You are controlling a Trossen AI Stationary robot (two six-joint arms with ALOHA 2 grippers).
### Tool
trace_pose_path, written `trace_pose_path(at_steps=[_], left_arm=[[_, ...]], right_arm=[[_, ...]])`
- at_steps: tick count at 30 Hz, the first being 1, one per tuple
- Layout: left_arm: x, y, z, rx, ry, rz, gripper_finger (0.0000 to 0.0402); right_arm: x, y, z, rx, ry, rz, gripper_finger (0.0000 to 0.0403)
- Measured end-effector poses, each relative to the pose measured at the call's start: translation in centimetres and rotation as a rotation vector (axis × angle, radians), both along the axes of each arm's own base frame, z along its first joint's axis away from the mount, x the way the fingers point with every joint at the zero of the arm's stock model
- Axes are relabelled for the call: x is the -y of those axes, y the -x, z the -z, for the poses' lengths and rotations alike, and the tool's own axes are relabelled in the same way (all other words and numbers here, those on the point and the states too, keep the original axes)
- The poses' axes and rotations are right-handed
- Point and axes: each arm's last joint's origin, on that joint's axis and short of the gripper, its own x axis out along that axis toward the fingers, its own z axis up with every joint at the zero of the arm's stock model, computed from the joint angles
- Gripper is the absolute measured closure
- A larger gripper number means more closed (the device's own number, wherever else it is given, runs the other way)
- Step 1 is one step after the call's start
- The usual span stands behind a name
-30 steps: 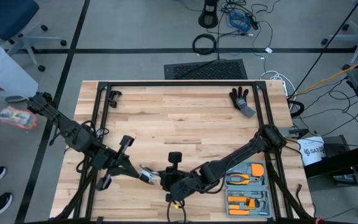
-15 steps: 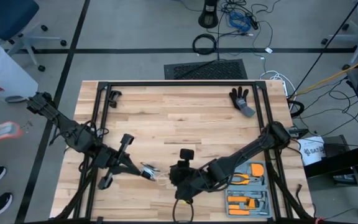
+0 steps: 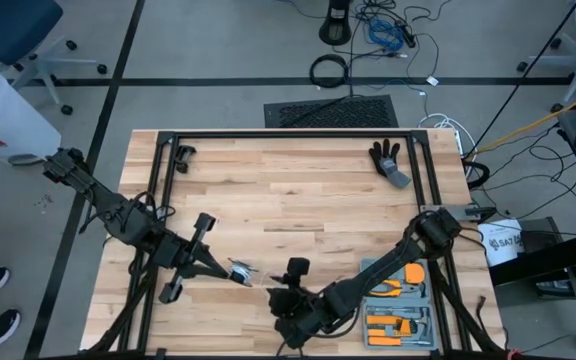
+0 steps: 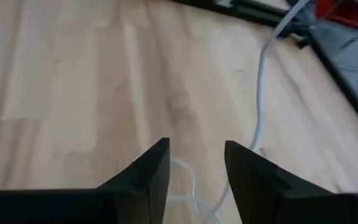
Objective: Coil cords
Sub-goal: Coil the white cable wire onto the spool
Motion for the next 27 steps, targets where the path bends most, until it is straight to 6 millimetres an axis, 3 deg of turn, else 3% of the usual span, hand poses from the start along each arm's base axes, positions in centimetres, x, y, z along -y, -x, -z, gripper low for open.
trace_pose_path(at_steps=[13, 21, 27], left_arm=[[0.0, 0.0, 0.0, -0.006, 0.005, 0.001, 0.0400], [0.0, 0.0, 0.0, -0.006, 0.005, 0.001, 0.0400], [0.0, 0.0, 0.0, -0.005, 0.005, 0.001, 0.0400]], right_arm=[[-1.1, 1.0, -1.2, 0.094, 0.174, 0.057, 0.0261], [1.1, -1.3, -2.0, 0.154, 0.172, 0.082, 0.0261], [2.7, -3.4, -2.9, 0.216, 0.069, 0.008, 0.0261]])
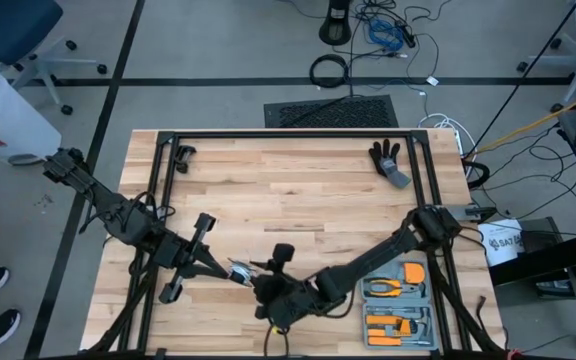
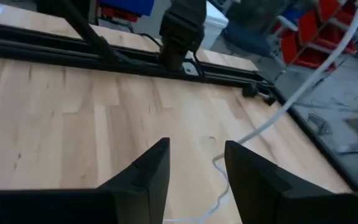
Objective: Coil cords
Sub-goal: Coil the white cable wire onto the spool
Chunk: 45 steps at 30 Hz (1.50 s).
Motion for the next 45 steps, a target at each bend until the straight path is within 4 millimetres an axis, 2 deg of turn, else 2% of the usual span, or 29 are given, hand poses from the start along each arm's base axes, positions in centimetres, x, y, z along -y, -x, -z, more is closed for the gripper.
trace_pose_path(at_steps=[4, 18, 22, 25, 34, 38, 45], left_arm=[[0.0, 0.0, 0.0, 0.000, 0.000, 0.004, 0.0400], [0.0, 0.0, 0.0, 0.001, 0.001, 0.008, 0.0400], [0.0, 0.0, 0.0, 0.001, 0.001, 0.008, 0.0400], [0.0, 0.0, 0.0, 0.001, 0.001, 0.008, 0.0400], [0.0, 0.0, 0.0, -0.004, 0.002, 0.008, 0.0400], [0.0, 0.0, 0.1, -0.013, -0.002, 0.009, 0.0400], [0.0, 0.0, 0.9, -0.089, -0.032, 0.008, 0.0400]], right_arm=[[0.6, -0.3, 0.1, 0.002, -0.022, 0.019, 0.0261], [0.3, 0.0, 0.0, 0.019, -0.010, 0.051, 0.0261], [1.1, -0.4, 0.0, 0.019, -0.012, 0.059, 0.0265], [1.7, -0.8, -0.1, 0.026, -0.015, 0.064, 0.0287], [1.9, -0.9, -0.1, -0.004, 0.025, 0.040, 0.0396], [1.0, 0.2, -0.4, -0.053, 0.030, 0.004, 0.0400], [0.3, 3.6, -4.4, -0.109, -0.022, -0.081, 0.0402]])
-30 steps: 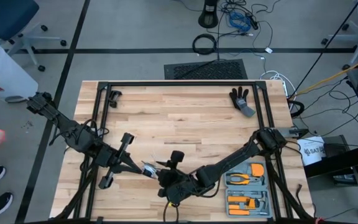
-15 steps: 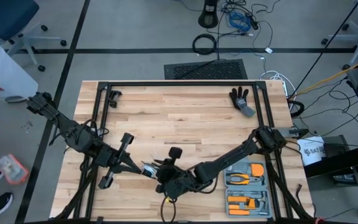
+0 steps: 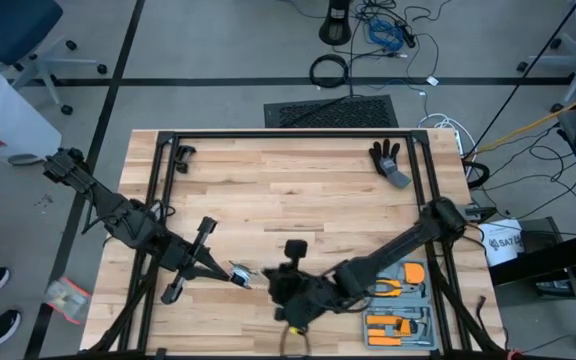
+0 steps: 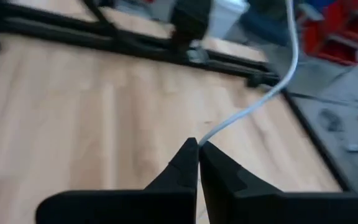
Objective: Coil cords
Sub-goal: Coil the white cable wire onto the spool
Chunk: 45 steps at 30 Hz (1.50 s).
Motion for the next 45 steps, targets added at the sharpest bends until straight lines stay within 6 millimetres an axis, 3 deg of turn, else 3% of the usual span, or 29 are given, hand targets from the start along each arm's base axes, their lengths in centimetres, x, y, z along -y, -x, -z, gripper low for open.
trace_pose_path(at_steps=[6, 13, 21, 37, 45], left_arm=[[0.0, 0.1, 0.6, -0.057, -0.032, -0.001, 0.0400], [-0.2, 0.1, 1.2, -0.114, -0.044, -0.017, 0.0400], [-0.8, -0.1, 1.9, -0.194, -0.062, -0.069, 0.0400], [-1.3, -0.6, 2.9, -0.293, -0.029, -0.147, 0.0400], [-0.4, -1.3, 3.8, -0.354, -0.029, -0.022, 0.0400]], right_arm=[[-0.9, 2.8, -3.4, -0.018, -0.146, -0.147, 0.0402], [-2.7, 5.5, -5.6, -0.014, -0.181, -0.276, 0.0403], [-3.3, 6.9, -7.0, 0.010, -0.172, -0.332, 0.0403], [-3.3, 6.2, -7.8, 0.052, -0.154, -0.470, 0.0403], [-3.3, 6.1, -8.1, 0.060, 0.007, -0.512, 0.0403]])
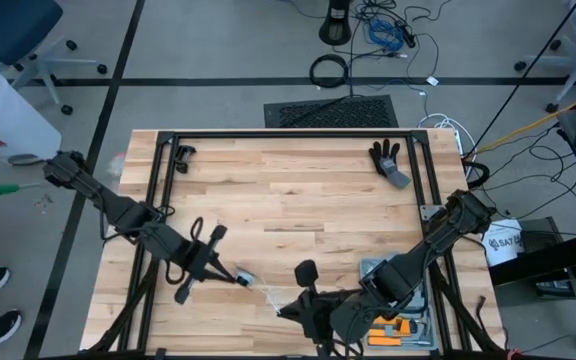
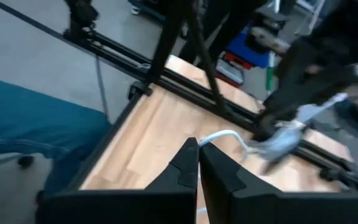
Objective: Coil cords
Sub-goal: Coil the white cable wire onto the spool
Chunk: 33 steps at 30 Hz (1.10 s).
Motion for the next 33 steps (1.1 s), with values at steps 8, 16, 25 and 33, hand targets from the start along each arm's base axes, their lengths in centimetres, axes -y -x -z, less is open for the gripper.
trace_pose_path(at_steps=[8, 16, 25, 33], left_arm=[[0.8, -0.7, 0.3, 0.003, 0.035, 0.094, 0.0400], [1.1, -1.2, 0.3, 0.029, 0.031, 0.123, 0.0400], [1.2, -1.3, 0.4, 0.030, 0.033, 0.125, 0.0400], [1.6, -2.0, 0.8, 0.038, 0.029, 0.156, 0.0400]], right_arm=[[0.9, -0.5, -0.1, 0.034, 0.091, 0.086, 0.0403], [1.2, -1.1, -1.2, 0.166, 0.242, 0.187, 0.0403], [-0.1, -0.8, -2.4, 0.272, 0.313, 0.126, 0.0403], [0.9, -1.6, -2.3, 0.272, 0.239, 0.113, 0.0403]])
